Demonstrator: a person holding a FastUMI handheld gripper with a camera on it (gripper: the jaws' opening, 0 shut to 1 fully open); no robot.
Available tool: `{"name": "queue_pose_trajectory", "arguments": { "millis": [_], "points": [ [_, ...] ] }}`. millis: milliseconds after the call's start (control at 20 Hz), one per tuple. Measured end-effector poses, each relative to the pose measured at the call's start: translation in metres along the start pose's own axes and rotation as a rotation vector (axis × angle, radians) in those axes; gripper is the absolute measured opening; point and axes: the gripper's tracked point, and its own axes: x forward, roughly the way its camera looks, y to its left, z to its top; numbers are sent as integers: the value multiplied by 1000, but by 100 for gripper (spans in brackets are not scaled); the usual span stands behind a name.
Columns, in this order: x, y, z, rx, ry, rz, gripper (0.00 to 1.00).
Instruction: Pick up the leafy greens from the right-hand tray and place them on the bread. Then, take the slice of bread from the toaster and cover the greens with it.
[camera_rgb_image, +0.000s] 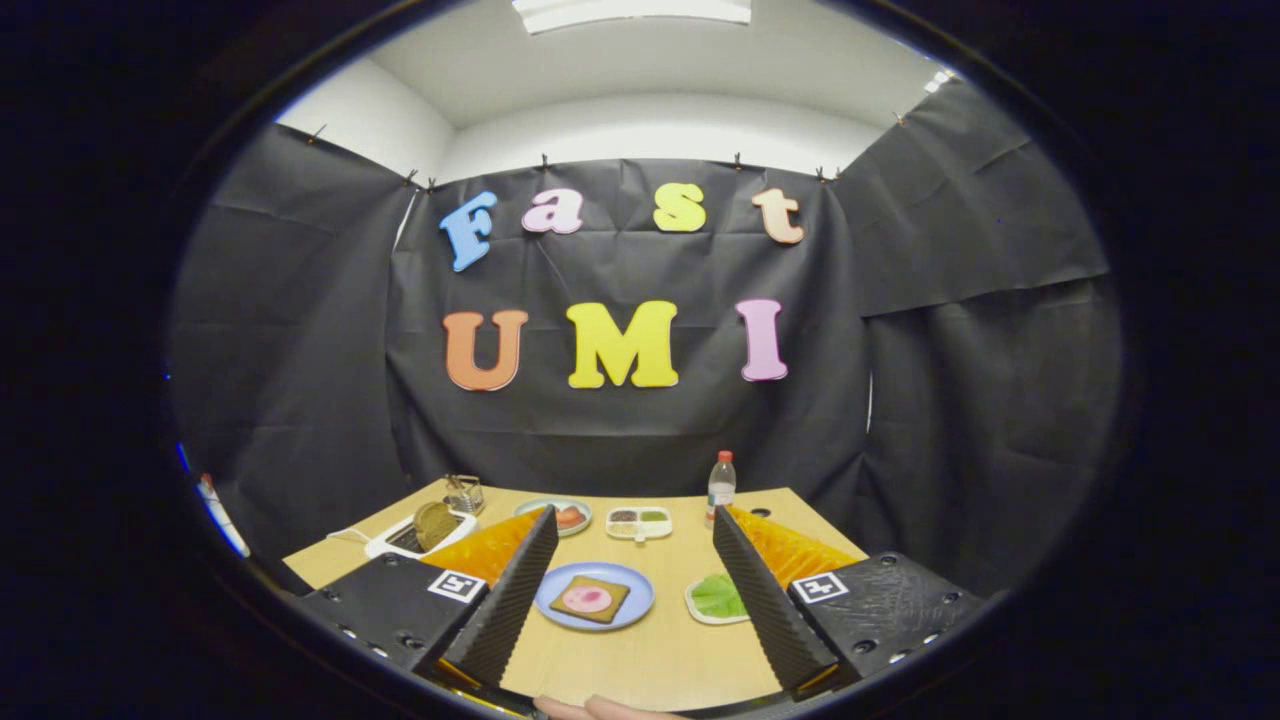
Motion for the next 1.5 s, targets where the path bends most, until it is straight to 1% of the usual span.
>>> {"name": "queue_pose_trajectory", "arguments": {
  "millis": [150, 300, 500, 650, 850, 1000, 1150, 1300, 1400, 1450, 1500],
  "points": [
    [23, -15, -12, 10, 23, -21, 95],
    [53, -39, -33, -3, 79, -64, 95],
    [99, -68, -74, -24, 198, -110, 95],
    [136, -94, -118, -19, 320, -139, 95],
    [178, -124, -182, -3, 485, -145, 95],
    [198, -138, -228, -9, 608, -143, 95],
    [213, -151, -259, 8, 699, -137, 96],
    [219, -154, -288, 21, 783, -126, 95],
    [221, -156, -301, 0, 830, -128, 90],
    [218, -154, -307, 5, 858, -121, 77],
    [217, -151, -307, 24, 857, -112, 76]
  ]
}}
